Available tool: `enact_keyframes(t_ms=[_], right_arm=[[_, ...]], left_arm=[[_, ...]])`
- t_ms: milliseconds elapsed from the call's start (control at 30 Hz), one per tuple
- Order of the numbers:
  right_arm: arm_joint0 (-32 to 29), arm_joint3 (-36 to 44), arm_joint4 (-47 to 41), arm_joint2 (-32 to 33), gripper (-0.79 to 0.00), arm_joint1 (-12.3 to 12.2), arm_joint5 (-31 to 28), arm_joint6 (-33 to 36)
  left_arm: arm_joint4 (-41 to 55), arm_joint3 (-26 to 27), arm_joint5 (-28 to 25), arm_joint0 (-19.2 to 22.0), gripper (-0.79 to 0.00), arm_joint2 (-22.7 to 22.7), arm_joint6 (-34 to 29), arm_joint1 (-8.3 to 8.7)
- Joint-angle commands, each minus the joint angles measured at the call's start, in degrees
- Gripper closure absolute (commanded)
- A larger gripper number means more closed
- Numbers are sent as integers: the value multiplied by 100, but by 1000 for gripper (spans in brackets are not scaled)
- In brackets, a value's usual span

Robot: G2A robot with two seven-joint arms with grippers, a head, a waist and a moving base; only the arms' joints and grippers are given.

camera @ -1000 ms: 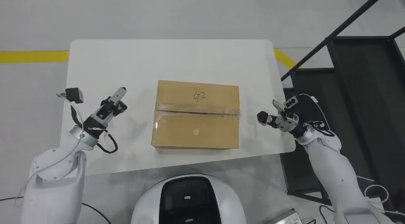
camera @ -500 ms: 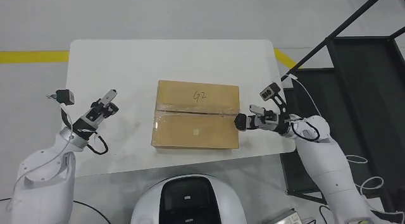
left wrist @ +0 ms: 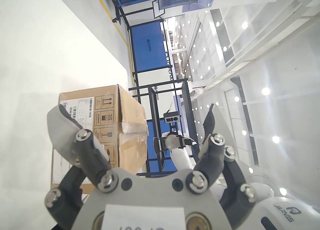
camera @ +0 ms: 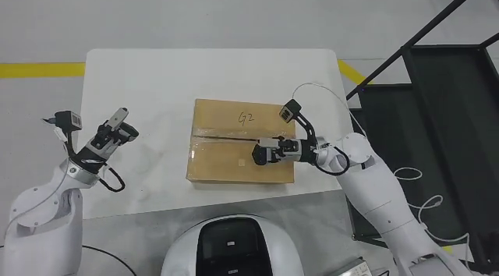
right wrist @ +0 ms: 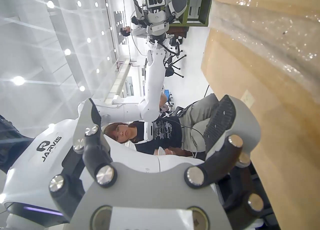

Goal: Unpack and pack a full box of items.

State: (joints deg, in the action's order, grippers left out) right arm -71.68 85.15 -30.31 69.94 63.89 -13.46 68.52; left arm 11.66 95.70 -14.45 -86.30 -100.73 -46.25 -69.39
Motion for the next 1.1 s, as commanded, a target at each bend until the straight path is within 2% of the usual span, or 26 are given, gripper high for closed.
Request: enact_keyframes(t_ms=[0, 267, 467, 533, 667, 767, 900, 1067], right_arm=[[0, 0, 0, 0, -785, 0, 0, 0], [-11, 22, 3, -7, -785, 4, 40, -112], [464, 188, 107, -448, -785, 96, 328, -287], [734, 109, 145, -705, -785, 167, 448, -497], [1383, -96, 846, -1417, -785, 368, 949, -1533], [1801, -282, 873, -1967, -785, 565, 1184, -1921], [2212, -620, 672, -2522, -785, 808, 1216, -2013], [2494, -1121, 491, -2856, -785, 1024, 974, -2103]], left_arm=[[-3, 0, -3, 0, -785, 0, 2, -1], [-86, 41, 125, -56, -785, 90, 73, -1], [-411, -29, 490, 109, -785, 80, -523, 96], [-380, -110, 517, 172, -785, 37, -594, 119], [-241, -249, 431, 245, -785, 6, -566, 144], [-61, -319, 275, 259, -785, 33, -544, 150], [101, -298, 84, 226, -785, 16, -481, 163], [301, -200, -54, 122, -785, -116, -420, 190]])
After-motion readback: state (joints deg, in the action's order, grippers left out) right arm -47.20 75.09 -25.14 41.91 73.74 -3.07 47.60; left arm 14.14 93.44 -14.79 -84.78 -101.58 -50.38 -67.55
